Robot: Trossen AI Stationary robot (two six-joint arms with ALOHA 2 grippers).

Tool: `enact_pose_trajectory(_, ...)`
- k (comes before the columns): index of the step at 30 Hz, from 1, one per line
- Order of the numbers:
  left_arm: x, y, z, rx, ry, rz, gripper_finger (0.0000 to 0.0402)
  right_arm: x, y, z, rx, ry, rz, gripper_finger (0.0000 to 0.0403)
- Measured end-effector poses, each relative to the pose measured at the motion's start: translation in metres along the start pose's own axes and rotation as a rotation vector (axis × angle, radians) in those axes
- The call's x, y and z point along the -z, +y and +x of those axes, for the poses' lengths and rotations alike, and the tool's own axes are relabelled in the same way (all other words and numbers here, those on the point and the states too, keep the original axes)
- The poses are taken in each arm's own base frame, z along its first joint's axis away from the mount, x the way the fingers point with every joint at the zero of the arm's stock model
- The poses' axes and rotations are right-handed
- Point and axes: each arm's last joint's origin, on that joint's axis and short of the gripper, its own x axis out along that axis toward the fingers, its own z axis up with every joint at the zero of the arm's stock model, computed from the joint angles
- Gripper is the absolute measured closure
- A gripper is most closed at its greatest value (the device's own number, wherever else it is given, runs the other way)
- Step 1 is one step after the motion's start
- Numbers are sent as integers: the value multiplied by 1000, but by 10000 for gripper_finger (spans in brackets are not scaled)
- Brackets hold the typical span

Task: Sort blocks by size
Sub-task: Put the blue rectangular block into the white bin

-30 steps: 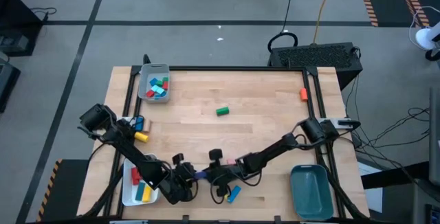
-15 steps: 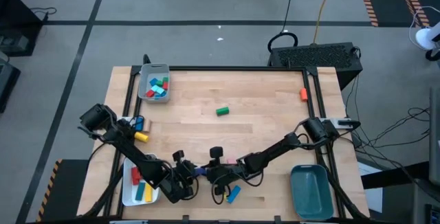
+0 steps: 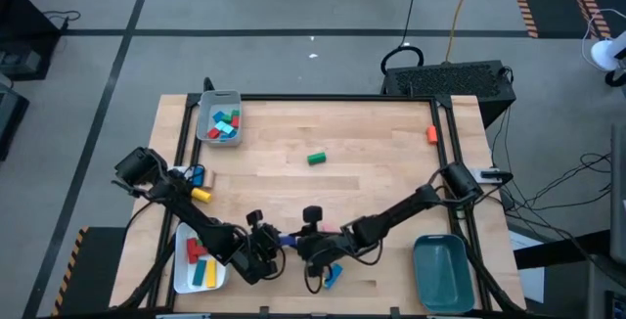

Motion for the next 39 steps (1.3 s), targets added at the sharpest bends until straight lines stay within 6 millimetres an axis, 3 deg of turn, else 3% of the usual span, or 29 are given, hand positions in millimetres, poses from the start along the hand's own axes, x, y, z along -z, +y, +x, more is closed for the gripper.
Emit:
enact_pose_trajectory(23, -15, 10, 12, -13, -21, -31, 236, 10, -12, 6, 4, 99, 25, 317)
enact_pose_trajectory(31, -18, 7, 12, 19, -43, 30, 289, 11, -12, 6, -13, 108, 15, 316)
enact_pose_trajectory(39, -19, 5, 2, -3, -32, 49, 290, 13, -13, 5, 48, 125, 55, 259)
